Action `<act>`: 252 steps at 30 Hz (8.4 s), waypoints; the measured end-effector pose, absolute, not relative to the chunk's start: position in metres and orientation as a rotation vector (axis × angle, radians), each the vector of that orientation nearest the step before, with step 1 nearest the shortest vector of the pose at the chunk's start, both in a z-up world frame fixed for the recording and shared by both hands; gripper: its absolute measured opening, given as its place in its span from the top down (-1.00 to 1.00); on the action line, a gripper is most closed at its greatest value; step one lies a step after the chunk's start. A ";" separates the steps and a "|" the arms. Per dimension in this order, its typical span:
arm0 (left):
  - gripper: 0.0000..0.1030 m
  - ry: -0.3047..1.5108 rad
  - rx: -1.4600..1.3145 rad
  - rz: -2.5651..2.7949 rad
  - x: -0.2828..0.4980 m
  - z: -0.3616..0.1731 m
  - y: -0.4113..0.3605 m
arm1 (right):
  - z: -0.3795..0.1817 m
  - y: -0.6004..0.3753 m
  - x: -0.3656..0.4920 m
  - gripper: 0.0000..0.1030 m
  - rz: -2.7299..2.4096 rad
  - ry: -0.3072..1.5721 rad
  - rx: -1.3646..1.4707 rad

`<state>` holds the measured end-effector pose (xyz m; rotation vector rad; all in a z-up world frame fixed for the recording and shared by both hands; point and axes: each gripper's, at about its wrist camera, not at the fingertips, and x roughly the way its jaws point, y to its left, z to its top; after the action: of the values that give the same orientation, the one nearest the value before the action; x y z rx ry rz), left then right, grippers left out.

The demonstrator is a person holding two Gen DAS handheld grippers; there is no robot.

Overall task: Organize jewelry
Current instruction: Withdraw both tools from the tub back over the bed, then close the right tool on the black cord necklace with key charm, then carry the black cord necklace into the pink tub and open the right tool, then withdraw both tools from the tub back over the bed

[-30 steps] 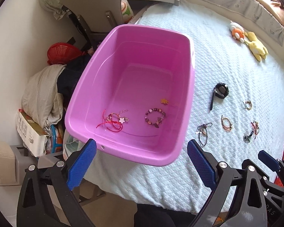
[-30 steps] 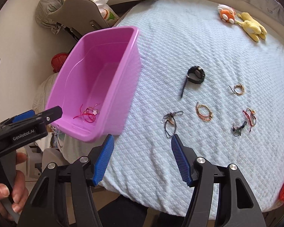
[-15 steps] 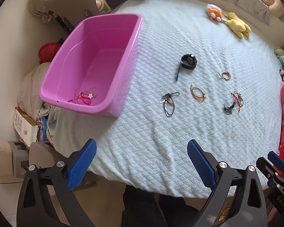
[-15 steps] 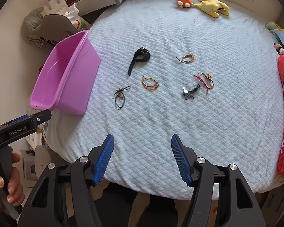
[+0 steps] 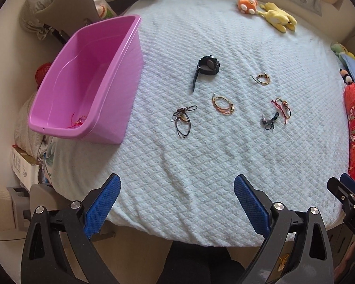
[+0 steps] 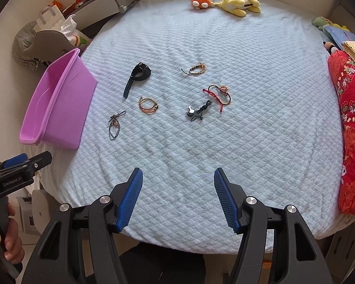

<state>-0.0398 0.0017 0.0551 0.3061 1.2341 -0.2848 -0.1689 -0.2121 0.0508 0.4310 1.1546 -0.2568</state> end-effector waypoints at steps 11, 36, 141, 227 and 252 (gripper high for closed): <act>-0.84 1.195 0.277 -0.272 0.001 -0.002 -0.008 | -0.004 -0.228 -0.136 -0.17 -0.330 1.119 0.458; -0.84 1.185 0.184 -0.151 0.053 -0.157 -0.043 | -0.153 -0.270 -0.036 -0.17 -0.250 1.103 0.320; 0.90 1.239 0.069 -0.097 0.214 0.089 0.218 | 0.120 0.083 0.195 0.81 0.262 1.194 0.177; -0.71 1.262 0.140 -0.211 0.036 0.110 -0.006 | 0.089 -0.222 -0.055 -0.02 -0.055 1.169 0.514; -0.74 1.244 0.259 -0.326 0.035 0.034 -0.110 | 0.017 -0.320 -0.097 -0.05 -0.276 1.139 0.501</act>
<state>0.0353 -0.1103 0.0339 0.2590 1.2435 -0.3259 -0.0969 -0.3202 0.0170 0.5008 1.1395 -0.2762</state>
